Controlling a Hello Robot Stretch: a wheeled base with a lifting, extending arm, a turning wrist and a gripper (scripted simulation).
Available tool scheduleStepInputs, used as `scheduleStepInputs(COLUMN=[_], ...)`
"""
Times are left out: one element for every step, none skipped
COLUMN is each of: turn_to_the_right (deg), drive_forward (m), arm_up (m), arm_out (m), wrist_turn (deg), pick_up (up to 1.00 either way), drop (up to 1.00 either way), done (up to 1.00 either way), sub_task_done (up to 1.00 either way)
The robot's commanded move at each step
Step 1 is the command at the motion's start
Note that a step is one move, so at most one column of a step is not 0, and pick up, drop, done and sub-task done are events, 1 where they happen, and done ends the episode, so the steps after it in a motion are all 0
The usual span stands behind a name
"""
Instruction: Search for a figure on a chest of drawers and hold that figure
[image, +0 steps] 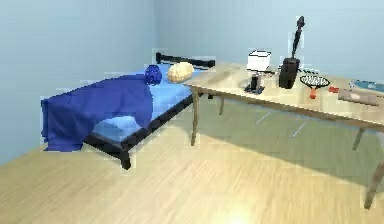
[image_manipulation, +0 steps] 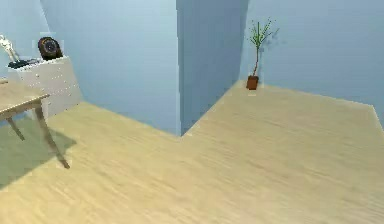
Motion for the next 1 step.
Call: scheduleStepInputs(turn_to_the_right=[45.0], drive_forward=[0.00], arm_up=[0.00], arm_out=[0.00], wrist_turn=[0.0], pick_up=[0.00], drop=[0.00], done=[0.00], sub_task_done=[0.00])
